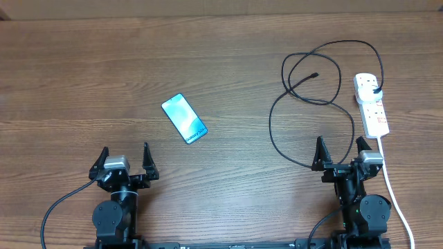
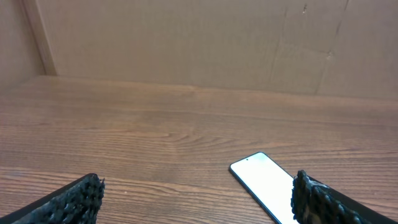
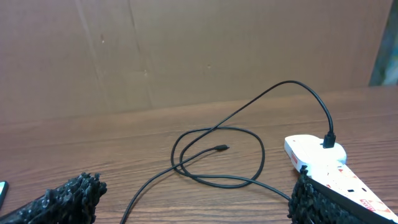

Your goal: Plug charger to phone and switch on socket

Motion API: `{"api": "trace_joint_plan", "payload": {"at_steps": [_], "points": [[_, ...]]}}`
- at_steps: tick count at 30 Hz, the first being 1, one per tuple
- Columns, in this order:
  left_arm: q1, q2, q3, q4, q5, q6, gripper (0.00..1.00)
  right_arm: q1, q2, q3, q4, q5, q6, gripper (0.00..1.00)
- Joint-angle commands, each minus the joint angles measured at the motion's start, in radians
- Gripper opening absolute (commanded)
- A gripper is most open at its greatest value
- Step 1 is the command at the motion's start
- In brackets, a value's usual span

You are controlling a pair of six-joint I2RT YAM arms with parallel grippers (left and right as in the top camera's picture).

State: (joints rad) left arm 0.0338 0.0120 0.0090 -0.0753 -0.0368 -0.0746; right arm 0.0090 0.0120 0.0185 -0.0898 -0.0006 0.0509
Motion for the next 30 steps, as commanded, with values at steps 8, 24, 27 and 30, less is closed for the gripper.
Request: {"api": "trace_joint_plan", "payload": {"at_steps": [8, 24, 27, 30], "points": [[0.005, -0.007, 0.002, 0.09, 0.012, -0.053, 0.99, 0.007, -0.009, -0.011, 0.006, -0.001, -0.007, 1.0], [0.005, 0.385, 0.41, 0.059, 0.036, -0.072, 1.0, 0.007, -0.009, -0.011, 0.006, -0.001, -0.007, 1.0], [0.005, 0.584, 0.581, 0.011, 0.085, -0.09, 1.0, 0.007, -0.009, -0.011, 0.006, -0.001, -0.007, 1.0], [-0.002, 0.782, 0.785, -0.084, 0.16, -0.09, 1.0, 0.007, -0.009, -0.011, 0.006, -0.001, -0.007, 1.0]]}}
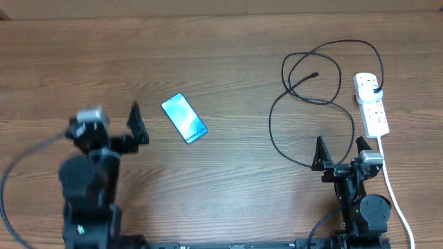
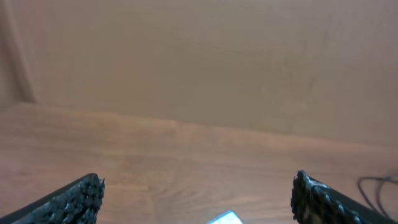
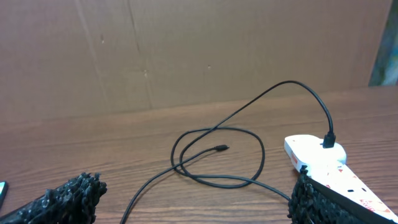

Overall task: Plug charger to phone and switch on socket
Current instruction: 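Move the left gripper over the phone and lower onto it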

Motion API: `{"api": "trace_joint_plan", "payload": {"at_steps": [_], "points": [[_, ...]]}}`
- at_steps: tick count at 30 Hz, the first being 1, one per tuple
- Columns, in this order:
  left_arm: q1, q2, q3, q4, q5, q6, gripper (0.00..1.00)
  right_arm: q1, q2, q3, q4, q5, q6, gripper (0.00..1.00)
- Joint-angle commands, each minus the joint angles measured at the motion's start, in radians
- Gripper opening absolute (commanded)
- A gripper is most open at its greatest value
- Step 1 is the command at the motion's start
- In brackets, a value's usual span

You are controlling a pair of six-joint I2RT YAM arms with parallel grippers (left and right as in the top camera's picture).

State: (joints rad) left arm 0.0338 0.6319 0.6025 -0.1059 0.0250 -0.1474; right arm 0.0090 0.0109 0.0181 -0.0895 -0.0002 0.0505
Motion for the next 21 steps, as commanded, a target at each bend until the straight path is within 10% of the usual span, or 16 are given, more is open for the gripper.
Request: {"api": "trace_joint_plan", "payload": {"at_steps": [1, 10, 21], "points": [[-0.013, 0.227, 0.266, -0.094, 0.107, -0.018, 1.0, 0.007, -0.008, -0.011, 0.005, -0.002, -0.007, 1.0], [-0.166, 0.694, 0.87, -0.573, 0.073, -0.096, 1.0, 0.007, -0.008, -0.01, 0.005, -0.002, -0.007, 1.0], [-0.185, 0.921, 0.924, -0.713, 0.496, -0.174, 1.0, 0.007, -0.008, -0.011, 0.005, -0.002, -0.007, 1.0]]}}
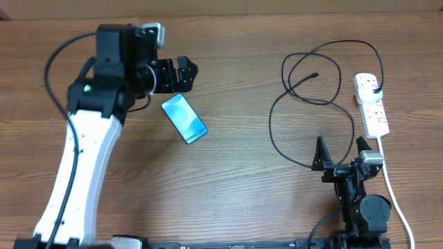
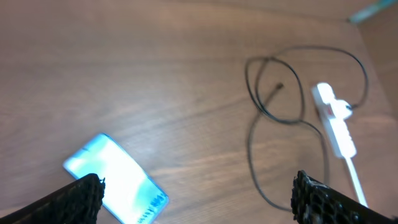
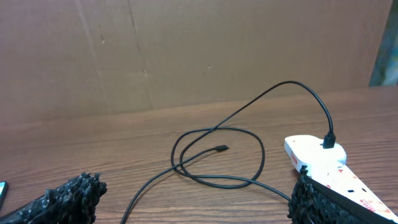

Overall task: Plug charger to phone and switch on socket
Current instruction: 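Move the left gripper over the phone and lower onto it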

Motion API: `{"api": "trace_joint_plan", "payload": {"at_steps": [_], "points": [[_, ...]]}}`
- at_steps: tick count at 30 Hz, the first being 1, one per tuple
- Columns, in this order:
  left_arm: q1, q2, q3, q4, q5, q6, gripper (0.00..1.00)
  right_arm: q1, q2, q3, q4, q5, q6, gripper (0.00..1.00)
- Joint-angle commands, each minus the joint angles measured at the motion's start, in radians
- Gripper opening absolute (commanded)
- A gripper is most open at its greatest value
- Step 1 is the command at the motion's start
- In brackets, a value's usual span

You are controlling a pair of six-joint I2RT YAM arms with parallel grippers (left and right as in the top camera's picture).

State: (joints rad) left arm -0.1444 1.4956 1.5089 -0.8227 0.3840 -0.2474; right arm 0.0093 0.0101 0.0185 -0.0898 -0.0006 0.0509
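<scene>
The phone [image 1: 184, 118] lies face up on the wooden table, its screen lit blue; it also shows at the lower left of the left wrist view [image 2: 115, 180]. My left gripper [image 1: 177, 77] hangs open just behind the phone, empty, looking down at the table [image 2: 199, 202]. The black charger cable [image 1: 304, 93] lies in loops at the right, its free plug end [image 3: 221, 148] on the wood. Its other end is plugged into the white power strip [image 1: 372, 105]. My right gripper [image 1: 339, 146] rests open and empty near the front edge [image 3: 193, 199].
A white cord [image 1: 393, 190] runs from the power strip to the front edge, right of the right arm. A brown cardboard wall [image 3: 199, 50] stands behind the table. The long white left arm [image 1: 76, 159] reaches across the left side.
My left arm has reached out from the left of the phone to above and behind it, its camera now tilted down on the phone and cable. The right arm, phone and cable are unmoved.
Both grippers first rested open at the front edge, the phone ahead of the left one. Then the left arm was raised left of the phone. Now it hangs extended behind the phone, open. The right arm has stayed put throughout.
</scene>
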Motion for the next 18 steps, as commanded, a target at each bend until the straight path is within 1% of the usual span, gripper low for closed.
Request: {"api": "trace_joint_plan", "payload": {"at_steps": [1, 2, 3, 5, 6, 7, 10, 11, 13, 14, 15, 18], "points": [[-0.007, 0.075, 0.019, -0.001, 0.132, -0.133, 1.0, 0.006, -0.007, -0.011, 0.006, -0.001, -0.007, 1.0], [-0.007, 0.085, 0.021, -0.014, 0.109, -0.19, 1.0, 0.006, -0.007, -0.011, 0.006, -0.001, -0.007, 1.0], [-0.007, 0.098, 0.031, -0.054, 0.03, -0.28, 1.0, 0.006, -0.007, -0.011, 0.006, -0.001, -0.007, 1.0], [-0.009, 0.109, 0.051, -0.125, -0.121, -0.373, 1.0, 0.006, -0.007, -0.011, 0.006, -0.001, -0.007, 1.0], [-0.011, 0.115, 0.069, -0.175, -0.219, -0.45, 1.0, 0.006, -0.007, -0.011, 0.006, -0.001, -0.007, 1.0], [-0.011, 0.121, 0.084, -0.207, -0.265, -0.496, 1.0, 0.006, -0.007, -0.011, 0.006, -0.001, -0.007, 1.0], [-0.011, 0.149, 0.142, -0.248, -0.302, -0.559, 1.0, 0.006, -0.007, -0.011, 0.006, -0.001, -0.007, 1.0], [-0.013, 0.187, 0.196, -0.28, -0.33, -0.603, 1.0, 0.006, -0.007, -0.011, 0.006, -0.001, -0.007, 1.0], [-0.013, 0.23, 0.245, -0.321, -0.357, -0.647, 1.0, 0.006, -0.007, -0.011, 0.006, -0.001, -0.007, 1.0], [-0.013, 0.271, 0.284, -0.361, -0.378, -0.689, 1.0, 0.006, -0.007, -0.011, 0.006, -0.001, -0.007, 1.0], [-0.013, 0.314, 0.314, -0.393, -0.384, -0.718, 1.0, 0.006, -0.007, -0.011, 0.006, -0.001, -0.007, 1.0], [-0.013, 0.405, 0.335, -0.412, -0.357, -0.748, 1.0, 0.006, -0.007, -0.011, 0.006, -0.001, -0.007, 1.0]]}}
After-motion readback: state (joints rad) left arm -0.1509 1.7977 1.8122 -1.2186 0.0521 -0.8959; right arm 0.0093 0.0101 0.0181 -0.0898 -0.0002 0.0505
